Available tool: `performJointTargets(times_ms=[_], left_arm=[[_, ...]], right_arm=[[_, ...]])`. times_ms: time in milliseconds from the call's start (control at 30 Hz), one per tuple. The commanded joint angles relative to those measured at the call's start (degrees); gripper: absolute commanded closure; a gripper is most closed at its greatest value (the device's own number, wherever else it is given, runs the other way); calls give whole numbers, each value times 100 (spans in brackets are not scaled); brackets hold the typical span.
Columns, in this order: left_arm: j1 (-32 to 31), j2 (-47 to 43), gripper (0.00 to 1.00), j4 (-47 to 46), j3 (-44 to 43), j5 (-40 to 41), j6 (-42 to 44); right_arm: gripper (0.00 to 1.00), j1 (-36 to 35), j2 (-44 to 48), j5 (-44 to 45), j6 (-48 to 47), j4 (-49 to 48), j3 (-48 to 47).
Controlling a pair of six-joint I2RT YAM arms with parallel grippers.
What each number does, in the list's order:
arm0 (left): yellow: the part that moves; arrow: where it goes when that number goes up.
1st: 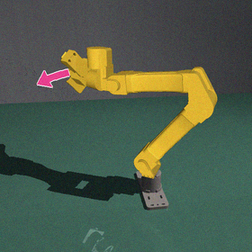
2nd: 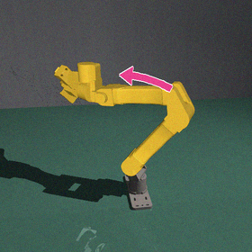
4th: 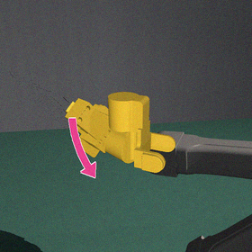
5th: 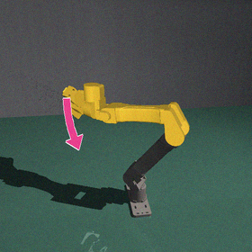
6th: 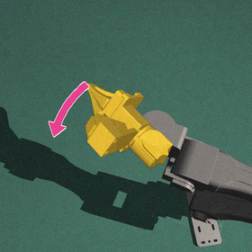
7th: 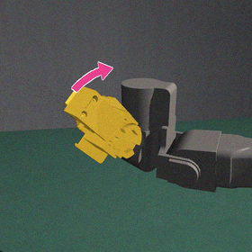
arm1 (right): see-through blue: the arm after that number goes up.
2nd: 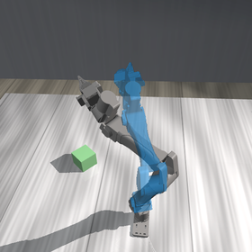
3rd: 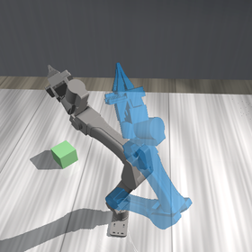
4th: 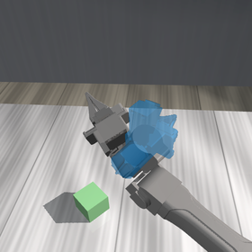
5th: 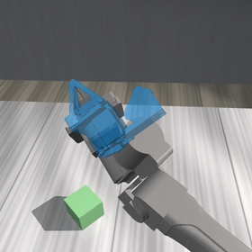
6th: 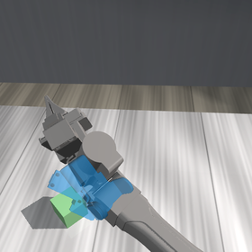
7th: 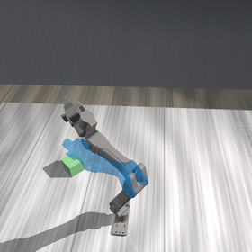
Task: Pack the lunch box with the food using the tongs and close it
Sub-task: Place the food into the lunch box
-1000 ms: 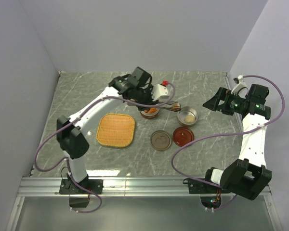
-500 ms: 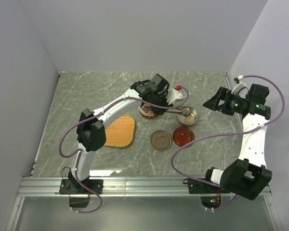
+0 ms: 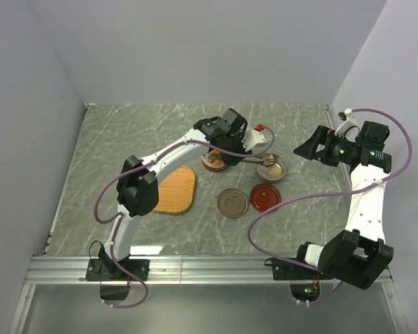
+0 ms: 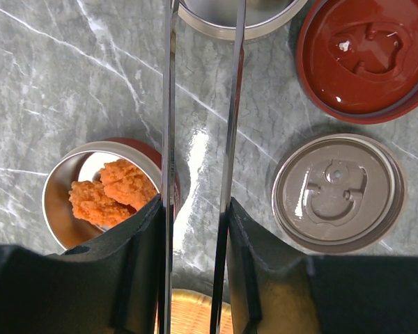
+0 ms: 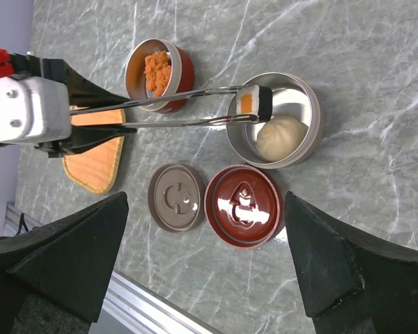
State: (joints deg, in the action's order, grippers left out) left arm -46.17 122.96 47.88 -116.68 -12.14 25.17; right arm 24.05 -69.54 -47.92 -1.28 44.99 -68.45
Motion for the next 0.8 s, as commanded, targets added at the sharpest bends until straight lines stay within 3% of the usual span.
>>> performJointTargets(times_ms=[0,367,600,767], left_arm=[[-32,9,61,-112,-338,-16,-65],[-32,-79,46,-33,-372,-60,-30],[-32,-316,47,134,-750,-218,-144],[-32,-887,49,178,-541,-342,-223]], right_arm=[[0,55,125,-112,31,-166,-108],[0,47,134,-103,22,-157,-90],[0,47,125,-103,-30,-96,-125],[0,56,116,-86,-171,27,-160]])
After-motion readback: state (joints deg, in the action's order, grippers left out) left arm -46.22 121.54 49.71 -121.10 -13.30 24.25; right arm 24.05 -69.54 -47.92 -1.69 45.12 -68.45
